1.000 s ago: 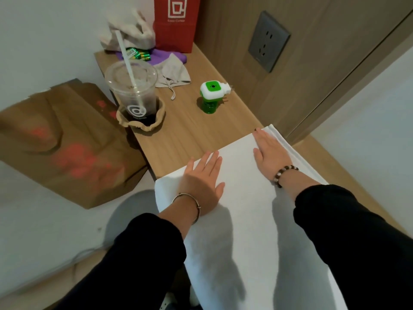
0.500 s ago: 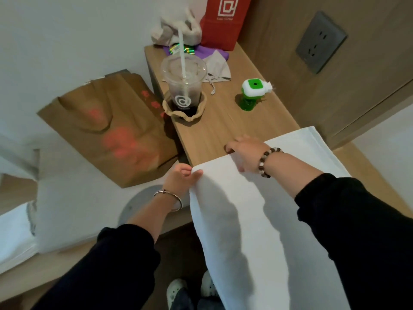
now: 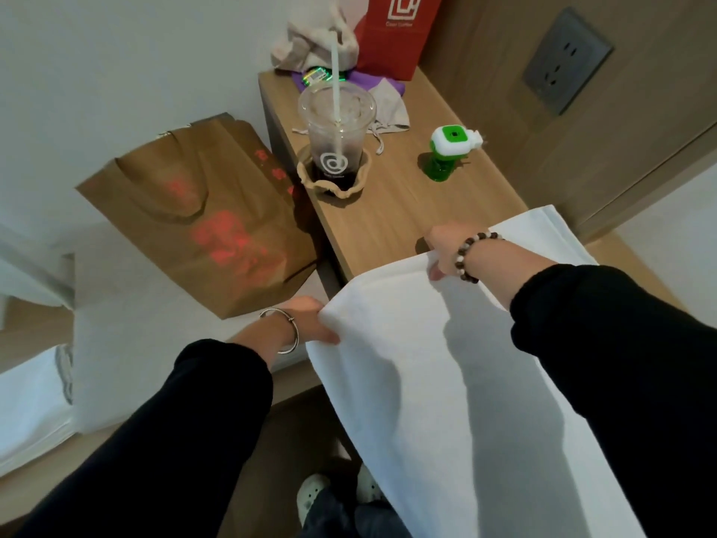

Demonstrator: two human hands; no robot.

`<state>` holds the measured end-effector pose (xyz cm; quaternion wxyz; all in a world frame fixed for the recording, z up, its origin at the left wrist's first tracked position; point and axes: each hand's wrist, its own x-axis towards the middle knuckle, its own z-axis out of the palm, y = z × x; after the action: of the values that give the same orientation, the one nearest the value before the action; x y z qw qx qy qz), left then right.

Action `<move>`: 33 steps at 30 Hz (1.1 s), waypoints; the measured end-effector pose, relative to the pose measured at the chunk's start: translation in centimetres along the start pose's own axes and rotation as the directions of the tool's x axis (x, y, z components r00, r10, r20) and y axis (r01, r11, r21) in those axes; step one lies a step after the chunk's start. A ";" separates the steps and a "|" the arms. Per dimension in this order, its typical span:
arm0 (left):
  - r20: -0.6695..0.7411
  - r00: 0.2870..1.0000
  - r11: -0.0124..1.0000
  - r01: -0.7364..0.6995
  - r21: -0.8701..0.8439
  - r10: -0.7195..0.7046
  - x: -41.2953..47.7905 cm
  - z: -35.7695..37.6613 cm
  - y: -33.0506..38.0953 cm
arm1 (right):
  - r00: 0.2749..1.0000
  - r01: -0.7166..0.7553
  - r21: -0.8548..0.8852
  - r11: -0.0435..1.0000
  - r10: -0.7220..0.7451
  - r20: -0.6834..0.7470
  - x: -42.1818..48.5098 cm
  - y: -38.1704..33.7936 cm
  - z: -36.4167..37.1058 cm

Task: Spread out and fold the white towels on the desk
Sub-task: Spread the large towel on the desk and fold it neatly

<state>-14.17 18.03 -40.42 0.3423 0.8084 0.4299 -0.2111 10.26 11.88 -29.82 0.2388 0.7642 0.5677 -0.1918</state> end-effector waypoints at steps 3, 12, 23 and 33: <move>-0.207 0.977 0.996 0.029 -0.078 -0.045 -1.2 1.1 0.2 | 0.994 -0.052 -0.019 0.998 0.050 -0.095 -2.0 0.5 0.2; -0.526 0.849 0.998 -0.067 -0.016 0.048 -11.1 3.6 3.6 | 0.922 -0.046 -0.139 0.989 -0.012 -0.387 -11.9 2.9 1.6; -0.463 0.851 0.966 -0.253 0.055 0.249 -28.8 13.8 11.5 | 0.834 0.030 -0.136 0.990 -0.100 -0.542 -32.7 7.5 8.1; 0.112 0.969 0.974 -0.215 -0.067 0.221 -32.2 22.9 16.0 | 0.940 0.106 -0.297 0.949 -0.194 -0.282 -41.7 8.5 21.4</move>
<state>-19.28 -22.87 -29.54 0.4101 0.8272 0.3229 -0.2082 6.22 -34.99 -22.48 0.2367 0.6976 0.6762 -0.0066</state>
